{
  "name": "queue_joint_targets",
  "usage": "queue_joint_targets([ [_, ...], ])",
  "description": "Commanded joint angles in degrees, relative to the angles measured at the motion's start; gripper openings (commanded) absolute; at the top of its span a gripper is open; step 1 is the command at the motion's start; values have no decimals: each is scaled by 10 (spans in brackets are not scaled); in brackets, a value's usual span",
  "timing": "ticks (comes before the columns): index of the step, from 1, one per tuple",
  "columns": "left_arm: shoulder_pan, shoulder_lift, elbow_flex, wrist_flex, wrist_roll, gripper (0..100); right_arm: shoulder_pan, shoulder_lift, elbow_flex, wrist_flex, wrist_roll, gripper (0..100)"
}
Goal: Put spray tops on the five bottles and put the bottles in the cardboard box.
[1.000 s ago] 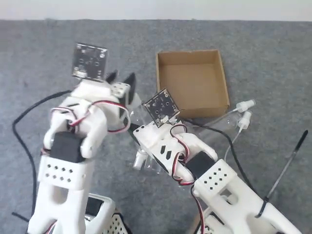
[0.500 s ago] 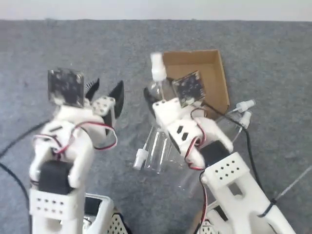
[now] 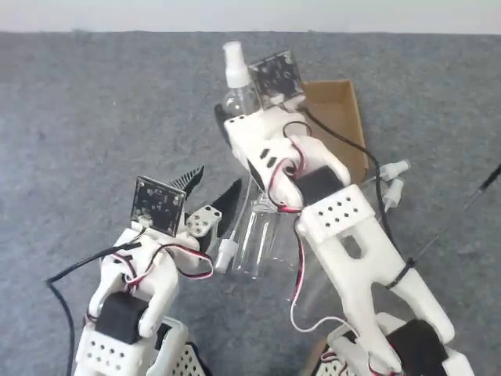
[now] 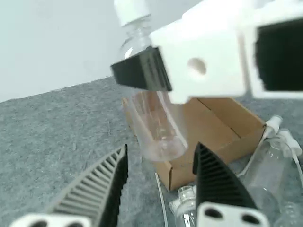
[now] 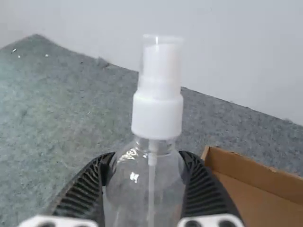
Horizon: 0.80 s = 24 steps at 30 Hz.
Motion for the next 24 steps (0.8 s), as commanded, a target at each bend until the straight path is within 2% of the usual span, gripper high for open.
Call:
queue_joint_targets([
  [1,4,7,2,-30,-8,218,-29,-16,-86,85,-4,6],
  [10,-7,47,6,-56,-8,218,-43,-117,-84,201,-4,6],
  [21,-8,50,6,-56,-7,217,-40,-162,-39,208,-3,6],
  [24,-9,47,7,-54,-5,216,-22,-151,-41,181,30,6],
])
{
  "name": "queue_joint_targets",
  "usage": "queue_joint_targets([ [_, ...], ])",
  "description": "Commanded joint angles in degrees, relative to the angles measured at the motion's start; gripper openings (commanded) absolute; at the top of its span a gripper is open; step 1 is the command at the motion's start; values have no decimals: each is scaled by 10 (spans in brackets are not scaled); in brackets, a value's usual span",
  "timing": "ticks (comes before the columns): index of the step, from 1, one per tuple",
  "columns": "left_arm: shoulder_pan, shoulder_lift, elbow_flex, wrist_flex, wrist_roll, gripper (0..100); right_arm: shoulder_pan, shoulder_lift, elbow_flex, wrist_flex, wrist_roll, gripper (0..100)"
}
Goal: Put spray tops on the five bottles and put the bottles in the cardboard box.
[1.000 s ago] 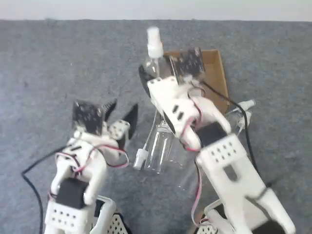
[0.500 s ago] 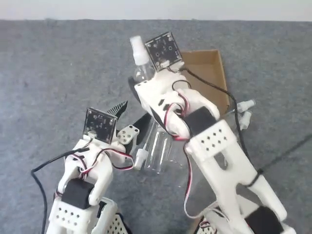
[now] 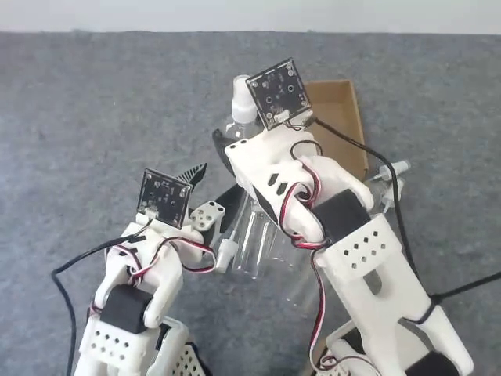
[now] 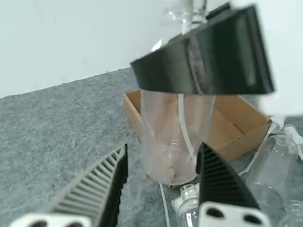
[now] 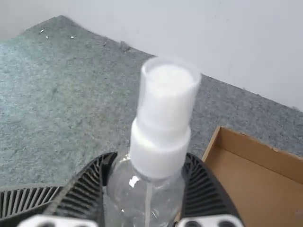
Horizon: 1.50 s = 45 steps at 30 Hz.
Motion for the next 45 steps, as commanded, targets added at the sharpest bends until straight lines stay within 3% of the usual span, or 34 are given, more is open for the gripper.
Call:
queue_joint_targets([
  [1,-5,4,-2,-13,-1,215,27,-14,-9,-51,42,6],
  [12,-6,4,29,-52,-4,14,145,211,-11,-331,51,6],
  [15,-34,4,32,-61,1,12,151,267,-18,-378,52,6],
  [19,-63,4,25,-61,2,12,164,352,-80,-387,50,6],
  [30,-62,4,29,-61,2,12,182,541,-240,-387,53,6],
  [45,-62,4,29,-62,2,12,181,623,-286,-387,53,7],
])
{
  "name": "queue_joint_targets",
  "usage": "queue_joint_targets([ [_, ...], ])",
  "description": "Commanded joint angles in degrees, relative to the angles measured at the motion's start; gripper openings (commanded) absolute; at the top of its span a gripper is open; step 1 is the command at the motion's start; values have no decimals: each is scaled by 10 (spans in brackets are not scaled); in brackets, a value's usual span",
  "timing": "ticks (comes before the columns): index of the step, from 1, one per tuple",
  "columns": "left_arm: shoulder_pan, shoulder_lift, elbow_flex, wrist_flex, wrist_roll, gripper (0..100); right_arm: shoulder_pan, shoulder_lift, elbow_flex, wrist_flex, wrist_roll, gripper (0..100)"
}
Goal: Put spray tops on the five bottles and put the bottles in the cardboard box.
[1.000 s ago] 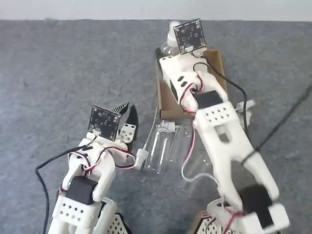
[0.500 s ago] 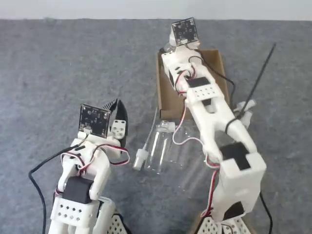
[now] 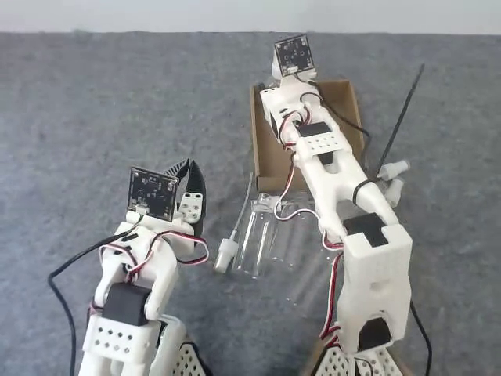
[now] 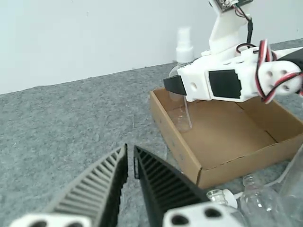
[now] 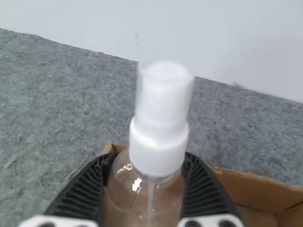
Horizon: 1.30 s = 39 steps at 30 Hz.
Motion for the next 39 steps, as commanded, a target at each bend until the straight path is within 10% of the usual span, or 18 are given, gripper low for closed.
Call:
queue_joint_targets([
  [1,-1,4,-11,-15,2,12,3,-10,-39,-10,8,7],
  [39,-1,6,-11,-15,2,12,-10,-36,-38,3,10,283],
])
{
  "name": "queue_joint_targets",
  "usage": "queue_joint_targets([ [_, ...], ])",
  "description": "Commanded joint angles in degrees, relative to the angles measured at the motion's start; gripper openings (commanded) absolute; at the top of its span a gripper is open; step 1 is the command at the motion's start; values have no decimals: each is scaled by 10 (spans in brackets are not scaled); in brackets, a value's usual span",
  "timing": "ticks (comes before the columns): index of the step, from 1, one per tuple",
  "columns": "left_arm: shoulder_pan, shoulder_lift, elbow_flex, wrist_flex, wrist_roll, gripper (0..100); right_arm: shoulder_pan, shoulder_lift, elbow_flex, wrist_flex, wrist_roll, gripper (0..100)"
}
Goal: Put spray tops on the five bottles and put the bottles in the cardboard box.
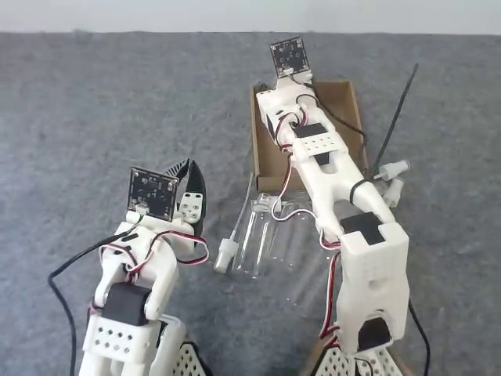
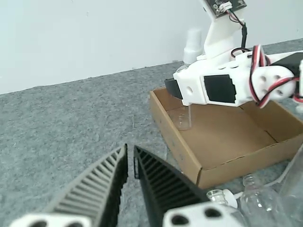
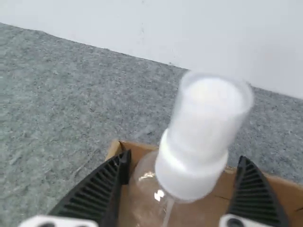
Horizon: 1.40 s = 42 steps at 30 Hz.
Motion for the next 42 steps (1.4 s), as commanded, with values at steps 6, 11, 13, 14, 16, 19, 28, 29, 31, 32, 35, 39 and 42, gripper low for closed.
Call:
queue_joint_targets([
  [6,-1,6,-11,-15,2,12,-4,-114,-34,59,11,283],
  [11,-1,6,-11,-15,2,12,-3,-171,-34,95,11,283],
  [13,-1,6,-11,-15,2,12,-4,-192,-34,110,11,282],
  [14,-1,6,-11,-15,2,12,-4,-204,-34,120,11,282],
  [16,-1,6,-11,-15,2,12,-1,-231,-34,148,11,282],
  [19,-1,6,-11,-15,2,12,-1,-273,-34,210,11,282],
  [28,-2,4,-11,-15,2,14,1,-418,-32,441,11,282],
  [29,-2,4,-11,-15,2,14,1,-433,-32,466,11,282],
  [31,-3,4,-11,-15,2,15,1,-461,-31,524,11,282],
  [32,-4,4,-11,-15,2,15,1,-475,-31,556,11,282],
  [35,-3,4,-11,-15,2,15,12,-511,-31,645,11,282],
  [39,-3,4,-11,-15,2,15,47,-548,-31,720,7,282],
  [42,-3,4,-11,-15,2,15,83,-560,-30,771,5,282],
])
